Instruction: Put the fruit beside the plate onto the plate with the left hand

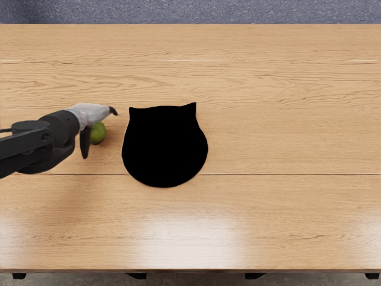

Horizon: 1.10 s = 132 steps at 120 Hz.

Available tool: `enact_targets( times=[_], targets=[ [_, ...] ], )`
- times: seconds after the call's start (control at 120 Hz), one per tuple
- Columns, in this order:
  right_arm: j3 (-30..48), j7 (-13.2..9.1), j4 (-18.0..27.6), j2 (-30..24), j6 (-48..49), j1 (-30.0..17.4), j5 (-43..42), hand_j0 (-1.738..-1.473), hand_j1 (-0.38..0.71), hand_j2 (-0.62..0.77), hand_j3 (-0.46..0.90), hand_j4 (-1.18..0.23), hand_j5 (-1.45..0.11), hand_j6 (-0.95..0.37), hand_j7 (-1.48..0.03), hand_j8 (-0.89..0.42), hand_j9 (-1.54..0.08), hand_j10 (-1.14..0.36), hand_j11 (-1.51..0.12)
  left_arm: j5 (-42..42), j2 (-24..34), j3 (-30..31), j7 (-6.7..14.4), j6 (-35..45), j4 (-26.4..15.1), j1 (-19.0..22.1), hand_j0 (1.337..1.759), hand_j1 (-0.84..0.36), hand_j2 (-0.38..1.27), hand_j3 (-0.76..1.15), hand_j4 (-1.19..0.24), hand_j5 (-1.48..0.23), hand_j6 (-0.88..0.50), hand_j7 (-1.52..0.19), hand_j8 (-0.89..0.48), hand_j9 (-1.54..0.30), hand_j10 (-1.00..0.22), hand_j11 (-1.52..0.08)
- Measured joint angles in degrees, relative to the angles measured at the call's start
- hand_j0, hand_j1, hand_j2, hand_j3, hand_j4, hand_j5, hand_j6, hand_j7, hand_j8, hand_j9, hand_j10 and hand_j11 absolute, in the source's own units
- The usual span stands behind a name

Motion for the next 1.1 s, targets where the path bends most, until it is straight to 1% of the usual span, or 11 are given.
enact_targets(
  times=[0.167, 0.417, 0.575, 1.008, 1.1],
  targets=[
    [0.00, 0.00, 0.03, 0.00, 0.00, 0.05, 0.00, -1.658, -0.33, 0.00, 0.00, -0.01, -0.02, -0.01, -0.02, -0.01, -0.02, -0.01, -0.02, -0.09, 0.36, 0.00, 0.00, 0.02, 0.79, 0.20, 1.658, 0.10, 0.05, 0.00, -0.21, -0.27, -0.22, -0.27, -0.22, -0.27, -0.21, -0.27],
    [0.00, 0.00, 0.03, 0.00, 0.00, 0.05, 0.00, -1.658, -0.33, 0.00, 0.00, -0.01, -0.02, -0.01, -0.02, -0.01, -0.02, -0.01, -0.02, -0.14, -0.34, -0.09, 0.00, 0.02, 4.91, -0.45, 1.658, 0.07, 0.05, 0.00, -0.24, -0.30, -0.24, -0.30, -0.24, -0.30, -0.24, -0.30],
    [0.00, 0.00, 0.04, 0.00, 0.00, 0.06, 0.00, -1.658, -0.33, 0.00, 0.00, -0.01, -0.02, -0.01, -0.02, -0.01, -0.02, -0.01, -0.02, -1.96, -0.35, -0.16, 0.00, -0.02, 6.79, -0.53, 1.658, 0.05, 0.05, 0.00, -0.25, -0.32, -0.25, -0.32, -0.25, -0.32, -0.25, -0.32],
    [0.00, 0.00, 0.04, 0.00, 0.00, 0.06, 0.00, -1.658, -0.33, 0.00, 0.00, -0.01, -0.02, -0.01, -0.02, -0.01, -0.02, -0.01, -0.02, -3.51, -0.61, -0.39, 0.00, -0.29, 7.47, -0.70, 1.658, -0.06, 0.07, 0.00, -0.34, -0.44, -0.34, -0.44, -0.34, -0.44, -0.34, -0.44],
    [0.00, 0.00, 0.04, 0.00, 0.00, 0.06, 0.00, -1.658, -0.33, 0.00, 0.00, -0.01, -0.02, -0.01, -0.02, -0.01, -0.02, -0.01, -0.02, -3.53, -2.27, -0.29, 0.00, -0.29, 7.48, -0.87, 1.658, -0.06, 0.07, 0.00, -0.35, -0.45, -0.35, -0.45, -0.35, -0.45, -0.35, -0.45]
  ],
)
